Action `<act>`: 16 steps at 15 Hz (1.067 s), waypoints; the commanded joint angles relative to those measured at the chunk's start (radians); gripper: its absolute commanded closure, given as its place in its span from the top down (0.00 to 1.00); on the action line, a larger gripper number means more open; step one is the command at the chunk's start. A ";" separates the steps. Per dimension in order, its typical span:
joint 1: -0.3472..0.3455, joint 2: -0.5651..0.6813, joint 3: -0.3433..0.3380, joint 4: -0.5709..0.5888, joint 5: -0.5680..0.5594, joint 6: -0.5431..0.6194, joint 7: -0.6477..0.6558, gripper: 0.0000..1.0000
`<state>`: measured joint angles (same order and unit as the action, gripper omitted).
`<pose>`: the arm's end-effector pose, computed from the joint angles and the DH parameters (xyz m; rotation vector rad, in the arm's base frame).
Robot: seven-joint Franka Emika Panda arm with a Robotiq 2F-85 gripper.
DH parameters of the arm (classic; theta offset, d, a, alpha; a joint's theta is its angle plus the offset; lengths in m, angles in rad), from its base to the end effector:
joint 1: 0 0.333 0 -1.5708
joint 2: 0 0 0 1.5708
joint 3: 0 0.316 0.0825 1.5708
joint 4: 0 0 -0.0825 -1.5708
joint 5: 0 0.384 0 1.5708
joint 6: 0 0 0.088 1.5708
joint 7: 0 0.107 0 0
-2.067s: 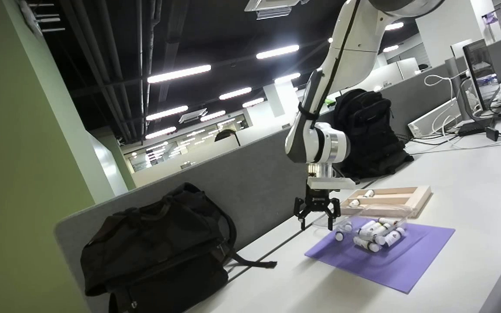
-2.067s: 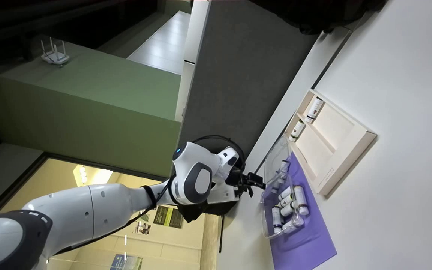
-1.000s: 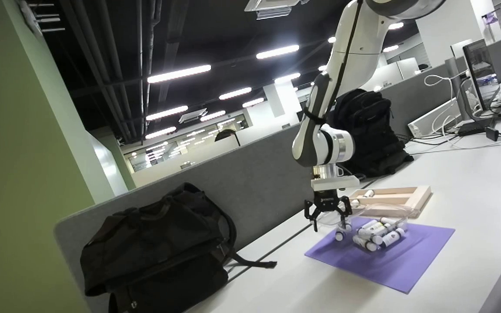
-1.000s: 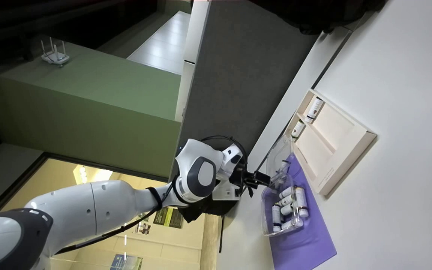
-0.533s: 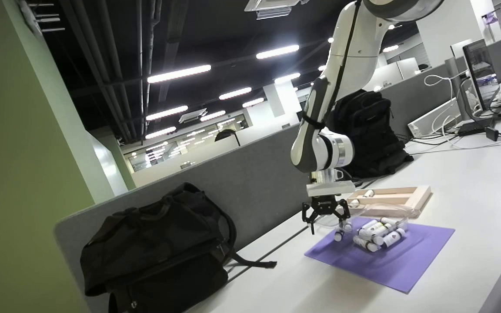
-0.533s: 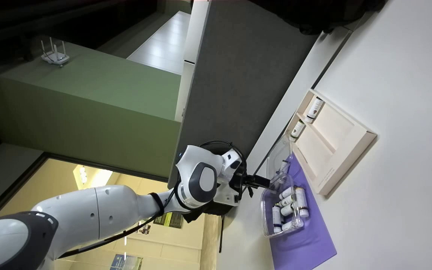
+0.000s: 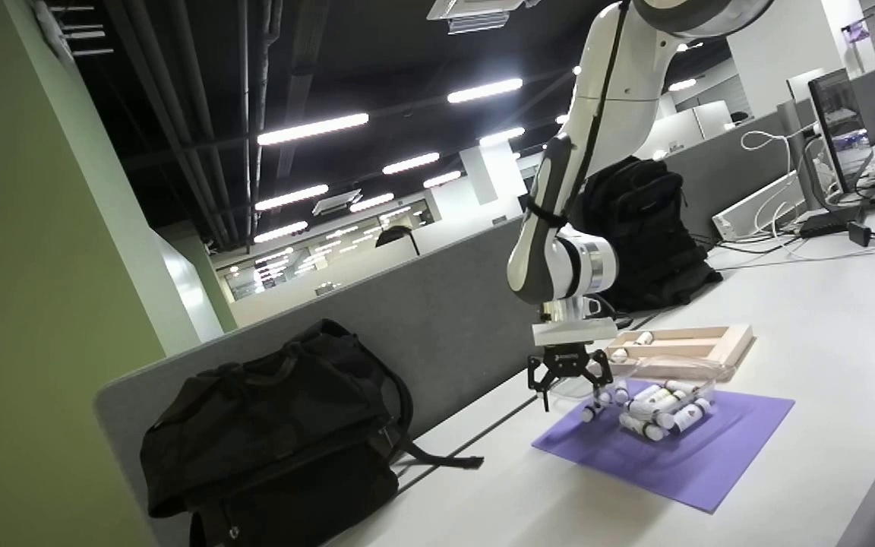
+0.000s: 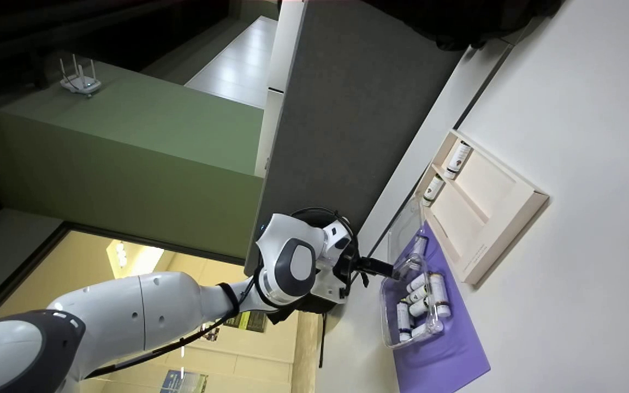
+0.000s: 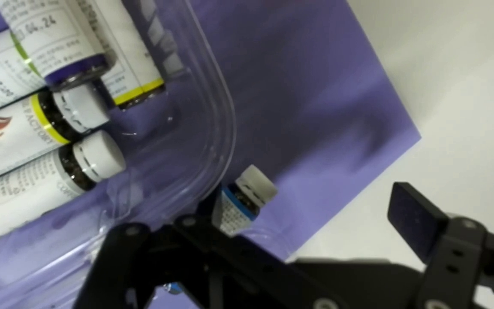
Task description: Uncover the clear container and put one of the bottles from the table inside it
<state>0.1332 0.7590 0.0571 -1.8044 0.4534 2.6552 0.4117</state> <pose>0.6423 0.1091 0.1292 -2.7198 0.8899 -0.0030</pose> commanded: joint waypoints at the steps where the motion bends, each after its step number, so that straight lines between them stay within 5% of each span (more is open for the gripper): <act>1: 0.019 0.005 -0.012 -0.005 -0.019 -0.018 0.071 1.00; 12: 0.013 -0.005 0.016 -0.031 0.017 0.003 0.107 1.00; 13: 0.007 -0.006 0.022 -0.030 0.021 0.002 0.099 0.75; 16: 0.001 -0.009 0.027 -0.029 0.025 -0.001 0.093 0.63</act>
<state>0.1421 0.7540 0.0622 -1.8103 0.4592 2.6553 0.4768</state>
